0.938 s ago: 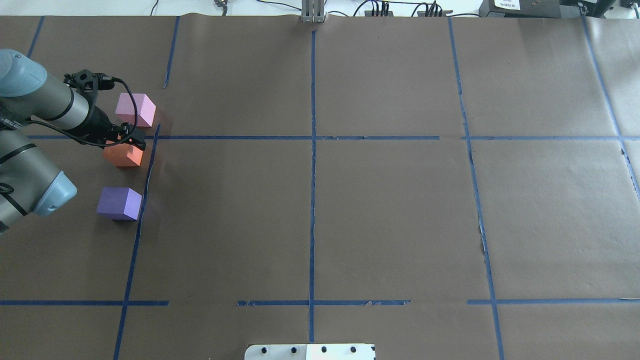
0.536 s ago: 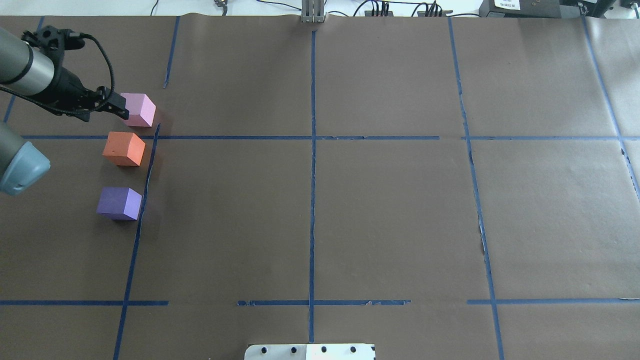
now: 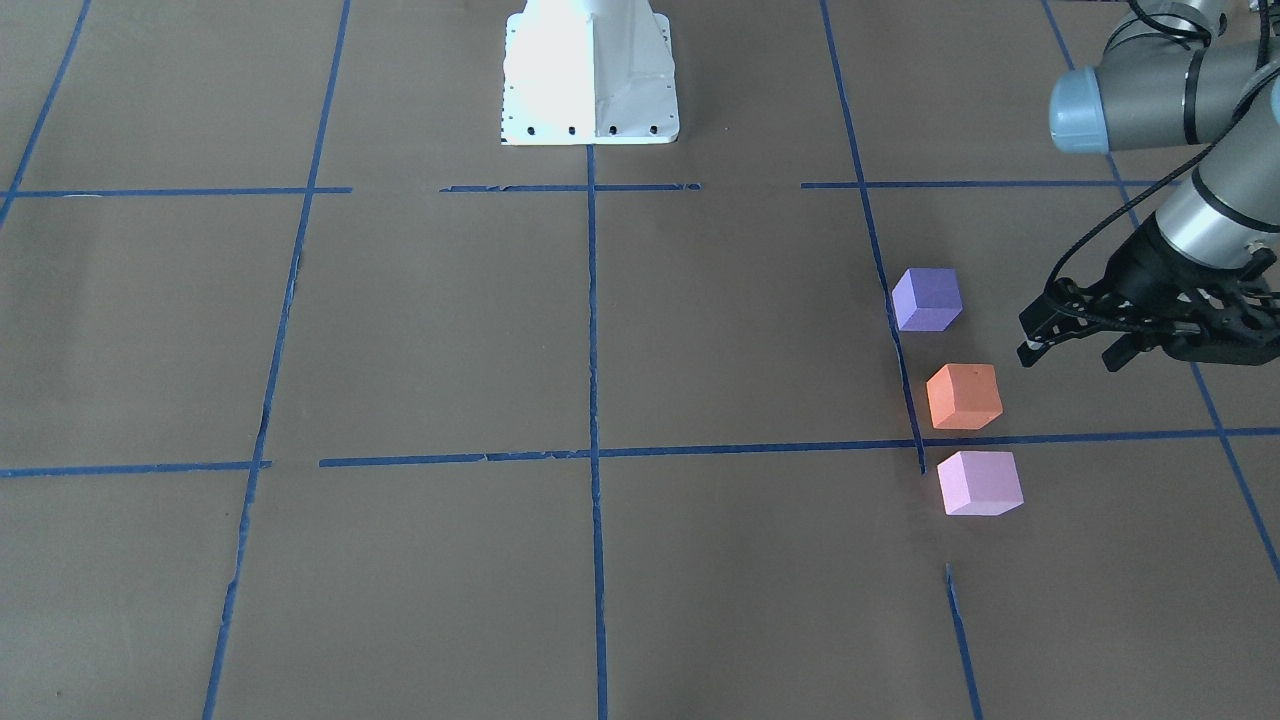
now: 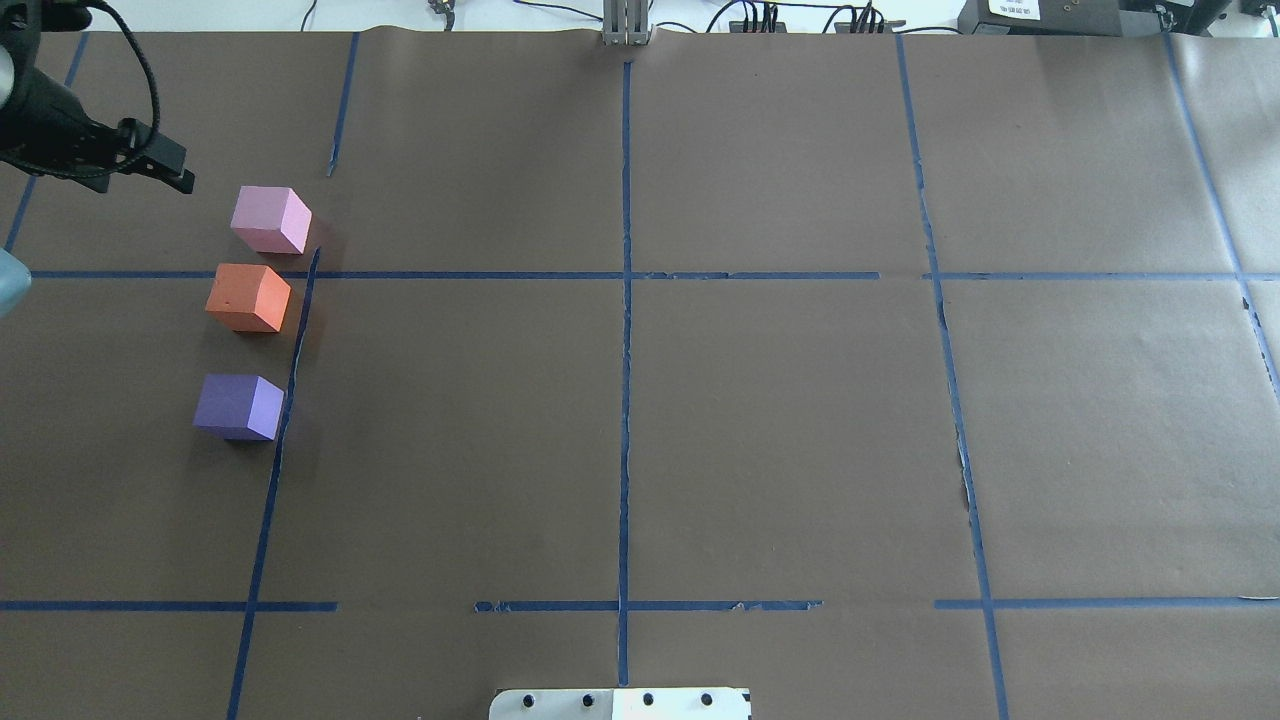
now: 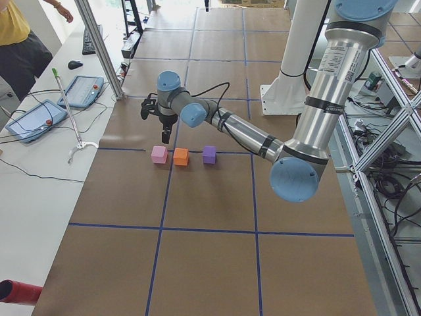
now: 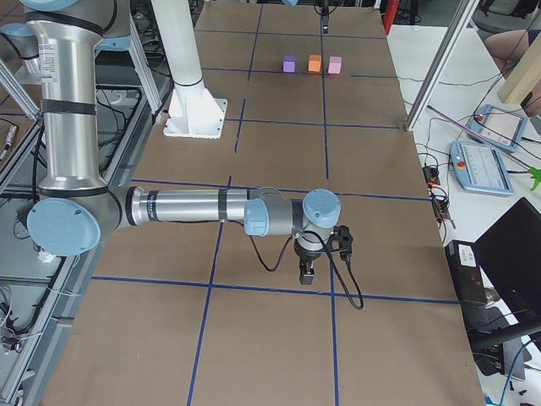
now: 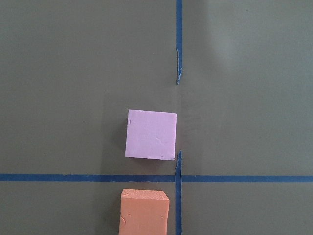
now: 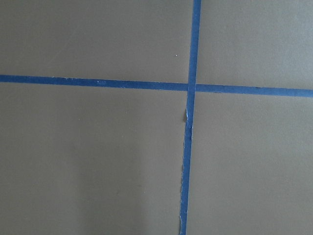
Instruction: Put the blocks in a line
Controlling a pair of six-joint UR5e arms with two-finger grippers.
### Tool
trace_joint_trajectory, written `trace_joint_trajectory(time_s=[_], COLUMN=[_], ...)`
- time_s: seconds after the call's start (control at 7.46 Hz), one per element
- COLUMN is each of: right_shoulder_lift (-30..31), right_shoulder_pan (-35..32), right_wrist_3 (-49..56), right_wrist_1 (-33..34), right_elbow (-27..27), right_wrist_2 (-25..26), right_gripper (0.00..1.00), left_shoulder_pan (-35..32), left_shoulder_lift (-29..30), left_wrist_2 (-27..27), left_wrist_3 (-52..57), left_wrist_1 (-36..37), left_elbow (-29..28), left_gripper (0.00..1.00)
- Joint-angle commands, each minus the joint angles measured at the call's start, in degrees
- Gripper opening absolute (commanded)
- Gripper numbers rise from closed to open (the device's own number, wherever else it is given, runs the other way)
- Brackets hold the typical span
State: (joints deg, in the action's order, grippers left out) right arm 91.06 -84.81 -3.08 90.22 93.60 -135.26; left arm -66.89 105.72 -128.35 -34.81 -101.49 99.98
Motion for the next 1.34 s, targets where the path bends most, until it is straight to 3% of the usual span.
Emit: trace_joint_trajectory(time_s=[0.0, 0.27, 0.54, 0.67, 1.21], right_shoulder_lift=[0.0, 0.0, 0.0, 0.0, 0.0], right_shoulder_pan=[0.0, 0.0, 0.0, 0.0, 0.0], right_wrist_3=[0.0, -0.09, 0.0, 0.0, 0.0], right_wrist_1=[-0.05, 0.04, -0.05, -0.05, -0.05], right_elbow=[0.0, 0.0, 0.0, 0.0, 0.0], right_wrist_2=[0.0, 0.0, 0.0, 0.0, 0.0], right_gripper=[1.0, 1.0, 1.0, 1.0, 1.0], left_shoulder_pan=[-10.31, -19.72, -23.89, -24.08, -24.08], left_shoulder_lift=[-2.79, -4.74, -4.74, -4.65, -8.24], left_wrist_2=[-1.55, -3.56, -3.57, -3.57, -3.31], left_wrist_3=[20.91, 32.49, 37.88, 37.89, 38.41], left_wrist_1=[2.17, 4.26, 8.73, 12.15, 12.63], left_elbow=[-4.59, -11.25, -14.54, -14.55, -14.38], left_gripper=[1.0, 1.0, 0.99, 0.99, 1.0])
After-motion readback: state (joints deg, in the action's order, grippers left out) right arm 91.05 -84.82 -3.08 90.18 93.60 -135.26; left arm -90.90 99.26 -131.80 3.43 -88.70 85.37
